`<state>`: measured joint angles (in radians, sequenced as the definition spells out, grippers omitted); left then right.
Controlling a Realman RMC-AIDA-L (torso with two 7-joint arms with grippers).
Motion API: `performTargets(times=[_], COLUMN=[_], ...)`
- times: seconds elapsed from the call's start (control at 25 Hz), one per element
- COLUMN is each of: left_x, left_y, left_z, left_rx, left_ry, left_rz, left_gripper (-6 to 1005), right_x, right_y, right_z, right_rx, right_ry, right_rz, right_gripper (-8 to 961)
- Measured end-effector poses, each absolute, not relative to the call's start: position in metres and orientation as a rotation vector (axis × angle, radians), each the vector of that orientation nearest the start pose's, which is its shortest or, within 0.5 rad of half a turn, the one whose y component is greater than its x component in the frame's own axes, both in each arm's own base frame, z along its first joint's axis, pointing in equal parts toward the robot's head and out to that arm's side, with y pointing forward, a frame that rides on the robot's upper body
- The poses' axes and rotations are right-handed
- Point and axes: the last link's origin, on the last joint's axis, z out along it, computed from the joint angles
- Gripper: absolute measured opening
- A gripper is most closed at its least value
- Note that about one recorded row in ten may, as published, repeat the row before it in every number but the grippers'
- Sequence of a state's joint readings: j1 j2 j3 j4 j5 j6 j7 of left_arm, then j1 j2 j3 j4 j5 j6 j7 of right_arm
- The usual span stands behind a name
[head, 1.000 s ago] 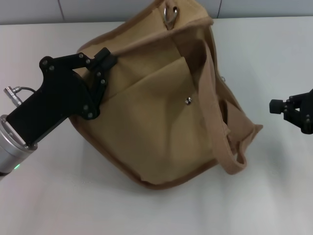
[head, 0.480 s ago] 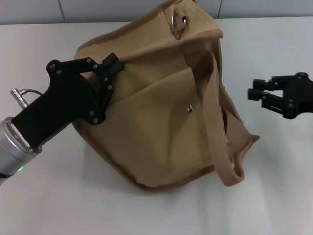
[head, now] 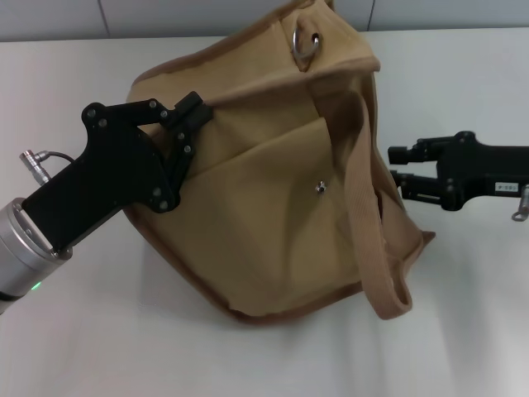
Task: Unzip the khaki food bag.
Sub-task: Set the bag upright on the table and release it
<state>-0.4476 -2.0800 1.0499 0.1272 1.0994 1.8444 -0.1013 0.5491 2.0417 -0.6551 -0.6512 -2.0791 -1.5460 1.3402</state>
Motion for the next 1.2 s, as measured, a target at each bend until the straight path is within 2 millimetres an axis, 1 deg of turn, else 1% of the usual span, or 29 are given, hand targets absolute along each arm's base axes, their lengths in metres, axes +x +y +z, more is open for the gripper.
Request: performTargets(times=[0.04,0.36,0.6,0.8,1.0,1.12,1.2], left_x=[-0.242,-0.242,-0.241,-0.241,-0.241,-0.241,-0.241], left_y=[0.265,0.265,0.265,0.264,0.263,0.263,0.263], left_z=[-0.02,-0.02,-0.021,-0.022,-0.022,-0.022,-0.022], left_rx=[-2.047,-2.048,-2.057,-2.061,-2.061,-2.061,-2.06], left_ry=[0.377,0.379,0.384,0.384,0.383,0.384,0.384], left_rz=[-1.156,-1.159,-1.163,-1.165,-1.17,-1.171,-1.173], left_gripper=[49,49,49,49,49,49,48], right_x=[0.273,0.261,0.252,0.25,0.25,0.252,0.253], right_y=[0.337,0.341,0.339,0.337,0.336,0.334,0.333], right_z=[0.012,-0.01,-0.022,-0.026,-0.027,-0.026,-0.026], right_rx=[-2.741,-2.83,-2.883,-2.909,-2.911,-2.906,-2.902], right_ry=[0.557,0.519,0.487,0.473,0.477,0.481,0.485], right_rz=[0.576,0.502,0.49,0.478,0.488,0.493,0.495], right_gripper=[433,413,397,183,49,0,0])
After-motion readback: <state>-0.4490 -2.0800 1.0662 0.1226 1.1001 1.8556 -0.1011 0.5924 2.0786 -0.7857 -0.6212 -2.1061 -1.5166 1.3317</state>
